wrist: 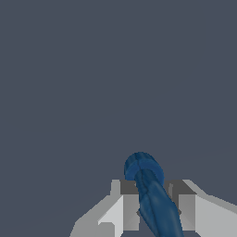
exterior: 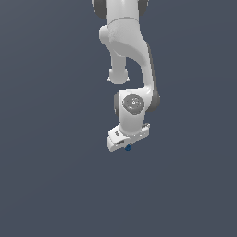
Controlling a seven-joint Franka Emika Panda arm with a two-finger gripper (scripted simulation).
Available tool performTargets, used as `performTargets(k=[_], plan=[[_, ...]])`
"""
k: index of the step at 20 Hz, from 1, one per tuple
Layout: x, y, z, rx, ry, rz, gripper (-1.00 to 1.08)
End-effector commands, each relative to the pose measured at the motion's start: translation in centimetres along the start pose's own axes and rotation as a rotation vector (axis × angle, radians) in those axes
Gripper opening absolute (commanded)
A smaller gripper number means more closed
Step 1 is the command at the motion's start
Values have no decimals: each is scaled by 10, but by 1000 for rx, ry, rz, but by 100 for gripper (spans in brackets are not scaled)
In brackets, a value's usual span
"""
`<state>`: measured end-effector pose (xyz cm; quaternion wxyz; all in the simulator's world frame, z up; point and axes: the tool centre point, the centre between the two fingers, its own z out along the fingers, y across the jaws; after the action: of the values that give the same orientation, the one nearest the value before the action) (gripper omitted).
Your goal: Pick up the object and move it to a goal position.
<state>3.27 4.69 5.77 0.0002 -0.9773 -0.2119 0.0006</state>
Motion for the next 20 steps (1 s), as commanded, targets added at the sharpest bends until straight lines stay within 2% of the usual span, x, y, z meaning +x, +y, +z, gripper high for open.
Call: performTargets(k=[1,8,20], plan=[[-5,2,-11,-1,1,0,-100],[-28,8,-56,-1,1,0,-100],[-84,25,-169,0,1,0,-100]])
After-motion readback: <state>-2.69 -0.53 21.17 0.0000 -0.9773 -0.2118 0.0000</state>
